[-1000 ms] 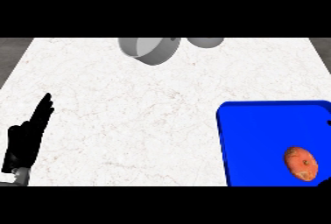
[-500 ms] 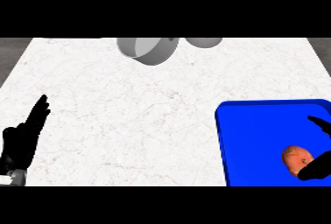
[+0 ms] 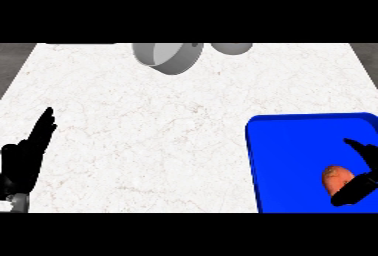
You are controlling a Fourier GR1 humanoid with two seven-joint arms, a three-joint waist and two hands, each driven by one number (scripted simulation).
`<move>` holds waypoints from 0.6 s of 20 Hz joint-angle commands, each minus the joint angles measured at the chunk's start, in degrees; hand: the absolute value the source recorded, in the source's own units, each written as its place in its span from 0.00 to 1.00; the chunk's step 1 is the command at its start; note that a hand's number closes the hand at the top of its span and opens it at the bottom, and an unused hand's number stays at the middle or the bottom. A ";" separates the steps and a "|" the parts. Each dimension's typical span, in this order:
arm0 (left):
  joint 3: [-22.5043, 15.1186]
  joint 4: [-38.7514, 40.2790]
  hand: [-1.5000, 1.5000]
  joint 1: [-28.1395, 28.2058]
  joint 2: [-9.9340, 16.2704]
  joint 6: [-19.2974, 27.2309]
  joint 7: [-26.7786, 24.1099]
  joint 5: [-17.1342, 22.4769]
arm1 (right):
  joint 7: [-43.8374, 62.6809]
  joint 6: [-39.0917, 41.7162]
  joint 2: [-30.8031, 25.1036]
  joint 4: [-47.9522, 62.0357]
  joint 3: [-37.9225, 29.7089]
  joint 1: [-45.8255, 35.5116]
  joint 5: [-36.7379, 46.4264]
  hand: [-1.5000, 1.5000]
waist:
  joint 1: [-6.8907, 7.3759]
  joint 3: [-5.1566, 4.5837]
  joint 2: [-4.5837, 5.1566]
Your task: Pick the squash from the tray and place it in the pot
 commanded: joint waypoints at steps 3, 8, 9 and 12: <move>-0.53 -1.27 0.50 0.22 -4.57 0.56 0.77 -4.60 | -4.25 3.00 3.38 5.89 -2.38 -0.95 5.12 0.00 | 0.05 0.01 0.02; 4.62 -1.31 0.50 0.95 -3.68 -3.59 -0.41 -4.03 | -4.55 2.54 7.75 3.47 -4.19 2.01 8.47 0.00 | -0.04 0.00 -0.02; 2.63 -1.38 0.50 0.64 -5.64 -1.83 1.21 -6.23 | -5.76 6.19 5.66 2.30 -5.55 3.01 6.82 0.00 | -0.13 0.00 -0.02; 6.42 3.81 0.50 -0.23 -3.28 -6.15 -3.92 -3.15 | -12.42 6.16 5.02 5.68 -4.35 1.22 9.76 1.00 | -0.05 0.00 0.04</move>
